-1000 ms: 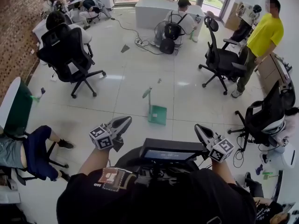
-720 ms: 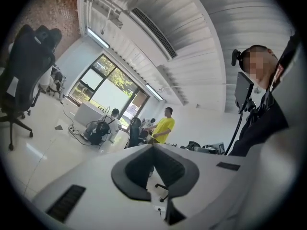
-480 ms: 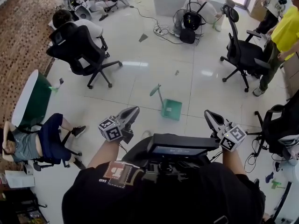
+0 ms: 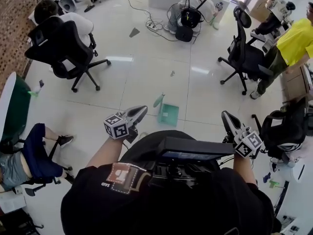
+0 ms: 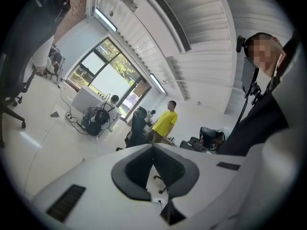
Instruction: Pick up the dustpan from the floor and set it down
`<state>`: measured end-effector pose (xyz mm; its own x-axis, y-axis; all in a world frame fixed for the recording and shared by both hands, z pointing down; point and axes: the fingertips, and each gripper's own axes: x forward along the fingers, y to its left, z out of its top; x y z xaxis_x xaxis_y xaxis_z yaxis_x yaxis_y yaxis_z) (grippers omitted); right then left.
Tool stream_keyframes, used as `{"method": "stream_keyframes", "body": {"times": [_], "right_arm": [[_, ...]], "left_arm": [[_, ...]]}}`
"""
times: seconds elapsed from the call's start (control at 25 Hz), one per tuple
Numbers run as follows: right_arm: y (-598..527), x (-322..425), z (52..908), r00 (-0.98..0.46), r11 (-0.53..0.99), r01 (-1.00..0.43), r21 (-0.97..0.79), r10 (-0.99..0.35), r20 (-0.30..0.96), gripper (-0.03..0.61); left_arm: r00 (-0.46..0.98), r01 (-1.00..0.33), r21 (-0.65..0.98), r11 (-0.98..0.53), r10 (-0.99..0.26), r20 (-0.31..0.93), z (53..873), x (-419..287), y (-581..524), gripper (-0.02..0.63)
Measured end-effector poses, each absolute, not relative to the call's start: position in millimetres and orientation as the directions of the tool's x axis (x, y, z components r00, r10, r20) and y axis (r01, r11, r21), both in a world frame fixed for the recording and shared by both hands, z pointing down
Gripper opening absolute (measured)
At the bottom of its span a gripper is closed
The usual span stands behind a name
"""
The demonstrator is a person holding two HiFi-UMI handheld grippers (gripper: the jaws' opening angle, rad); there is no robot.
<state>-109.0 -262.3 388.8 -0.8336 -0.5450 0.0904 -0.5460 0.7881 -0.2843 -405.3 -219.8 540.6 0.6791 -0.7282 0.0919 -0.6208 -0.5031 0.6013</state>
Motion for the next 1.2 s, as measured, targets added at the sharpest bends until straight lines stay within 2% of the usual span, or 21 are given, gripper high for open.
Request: {"method": "stream_keyframes", "body": {"times": [0.16, 0.28, 0.4, 0.56, 0.72, 0.92, 1.2], "right_arm": [[-305, -179, 403, -0.814, 0.762, -0.578, -0.293, -0.565, 0.137, 0.011], [-350, -207, 411, -0.82, 0.756, -0.568, -0.326, -0.553, 0.146, 0.011], [-389, -193, 430, -0.826, 0.748, -0.56, -0.356, -0.541, 0.162, 0.011], [-412, -122, 470, -0.835, 0.751, -0.547, -0.37, -0.517, 0.186, 0.011], [-467, -111, 506, -0.825, 0.733, -0.565, -0.378, -0.513, 0.238, 0.009], [-535, -113, 544, -0.807, 0.704, -0.59, -0.395, -0.525, 0.271, 0.009], [-558, -89, 595, -0.773, 0.659, -0.634, -0.404, -0.538, 0.336, 0.011]], "left_arm": [[0.714, -0.615, 0.63, -0.475, -0.675, 0.189, 589, -481, -277, 0.014], [0.724, -0.622, 0.644, -0.445, -0.64, 0.257, 628, -507, -326, 0.023], [0.724, -0.621, 0.682, -0.386, -0.617, 0.31, 674, -496, -366, 0.077], [0.694, -0.632, 0.736, -0.243, -0.601, 0.398, 754, -437, -386, 0.22], [0.661, -0.596, 0.801, -0.062, -0.604, 0.445, 826, -444, -427, 0.302], [0.645, -0.549, 0.835, 0.028, -0.62, 0.446, 899, -454, -503, 0.322], [0.693, -0.414, 0.906, 0.087, -0.615, 0.376, 967, -414, -546, 0.322]]}}
